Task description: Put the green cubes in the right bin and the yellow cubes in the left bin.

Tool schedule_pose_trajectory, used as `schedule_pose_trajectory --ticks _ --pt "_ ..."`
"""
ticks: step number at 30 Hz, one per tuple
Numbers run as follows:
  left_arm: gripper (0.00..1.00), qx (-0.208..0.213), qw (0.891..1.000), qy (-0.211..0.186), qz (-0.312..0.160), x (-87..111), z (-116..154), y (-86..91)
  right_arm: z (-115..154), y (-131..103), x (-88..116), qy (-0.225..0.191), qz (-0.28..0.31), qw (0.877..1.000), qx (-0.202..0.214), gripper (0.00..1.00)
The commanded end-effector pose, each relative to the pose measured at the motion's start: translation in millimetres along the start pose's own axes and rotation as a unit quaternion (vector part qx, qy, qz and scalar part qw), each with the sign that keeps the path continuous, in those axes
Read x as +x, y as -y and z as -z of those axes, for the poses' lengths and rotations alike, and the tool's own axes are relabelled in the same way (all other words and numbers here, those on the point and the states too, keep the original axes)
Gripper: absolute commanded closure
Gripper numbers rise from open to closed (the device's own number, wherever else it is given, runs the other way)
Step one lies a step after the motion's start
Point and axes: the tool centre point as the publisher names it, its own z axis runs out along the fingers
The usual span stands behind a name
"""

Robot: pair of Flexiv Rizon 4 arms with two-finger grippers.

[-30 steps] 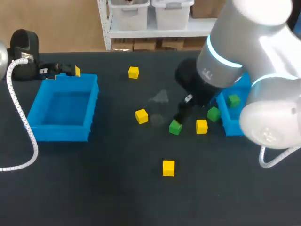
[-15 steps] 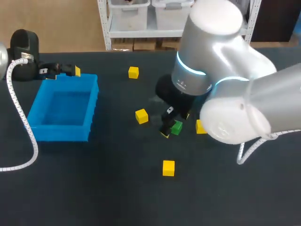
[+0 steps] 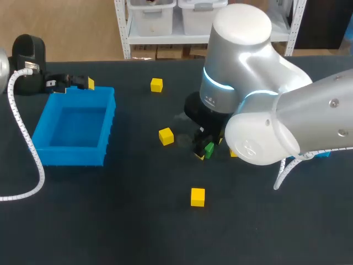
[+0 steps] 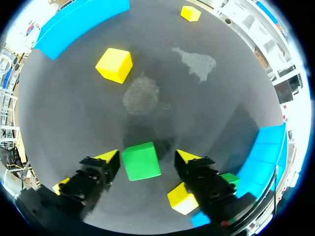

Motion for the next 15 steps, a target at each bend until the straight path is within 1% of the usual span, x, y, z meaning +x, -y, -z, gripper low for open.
schedule_pose_trajectory --ticks 1,8,12,15 --pt "0.00 0.004 1.000 0.003 -0.001 1.1 0.1 -1.9 3.3 4.8 3.0 0.005 -0.005 1.000 0.009 1.00" --pt "0.00 0.004 1.000 0.003 -0.001 1.1 0.1 -1.9 10.9 14.1 0.7 0.018 -0.013 1.000 0.022 1.00" --pt "0.00 0.004 1.000 0.003 -0.001 1.1 0.1 -1.9 35.8 25.8 -7.9 0.053 -0.034 0.998 0.032 1.00" --pt "0.00 0.004 1.000 0.003 -0.001 1.1 0.1 -1.9 61.9 38.3 -14.3 0.085 -0.053 0.994 0.036 1.00"
